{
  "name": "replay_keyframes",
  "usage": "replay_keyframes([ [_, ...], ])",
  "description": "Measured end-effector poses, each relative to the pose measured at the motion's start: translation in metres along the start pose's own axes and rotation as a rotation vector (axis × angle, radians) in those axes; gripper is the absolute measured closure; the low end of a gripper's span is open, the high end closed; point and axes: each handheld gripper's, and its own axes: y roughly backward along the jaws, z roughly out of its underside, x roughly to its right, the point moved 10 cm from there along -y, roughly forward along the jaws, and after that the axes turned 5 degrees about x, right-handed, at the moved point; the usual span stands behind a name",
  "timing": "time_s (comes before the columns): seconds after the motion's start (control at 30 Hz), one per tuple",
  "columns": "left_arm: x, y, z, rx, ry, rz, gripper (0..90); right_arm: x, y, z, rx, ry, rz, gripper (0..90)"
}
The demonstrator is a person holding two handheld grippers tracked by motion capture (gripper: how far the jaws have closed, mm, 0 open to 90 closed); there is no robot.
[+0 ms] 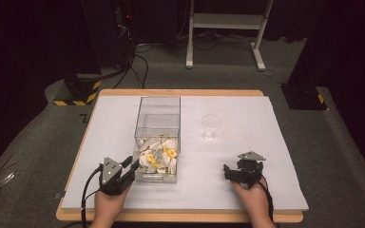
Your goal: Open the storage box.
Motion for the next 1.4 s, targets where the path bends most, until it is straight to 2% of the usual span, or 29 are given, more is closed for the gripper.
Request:
replay_keyframes([
  [0.17,-0.002,0.0,-0.009,0.012,-0.027,0.008,52.8,0.0,0.0,0.0,0.0,0.004,-0.002,9.8],
  [0.33,-0.005,0.003,-0.021,0.025,-0.028,0.028,48.6,0.0,0.0,0.0,0.0,0.005,-0.002,9.8],
  [0.47,-0.012,0.004,-0.025,0.026,-0.043,0.027,47.3,0.0,0.0,0.0,0.0,0.0,-0.001,9.8],
  [0.57,-0.021,0.004,-0.024,0.023,-0.031,0.026,46.2,0.0,0.0,0.0,-0.001,0.0,-0.001,9.8],
  [0.9,-0.066,-0.004,0.002,-0.049,-0.024,-0.013,41.8,0.0,0.0,0.0,0.0,-0.001,-0.002,9.8],
  [1.0,-0.076,-0.009,0.011,-0.082,-0.051,-0.028,40.9,0.0,0.0,0.0,0.0,0.0,-0.002,9.8],
  [1.1,-0.083,-0.013,0.019,-0.105,-0.053,-0.035,38.9,0.0,0.0,0.0,0.001,0.001,-0.002,9.8],
  [1.2,-0.09,-0.017,0.028,-0.129,-0.038,-0.041,36.1,0.0,0.0,0.0,0.002,-0.002,0.0,9.8],
  [1.4,-0.098,-0.023,0.049,-0.191,-0.042,-0.058,24.0,0.0,0.0,0.0,0.002,-0.001,0.0,9.8],
])
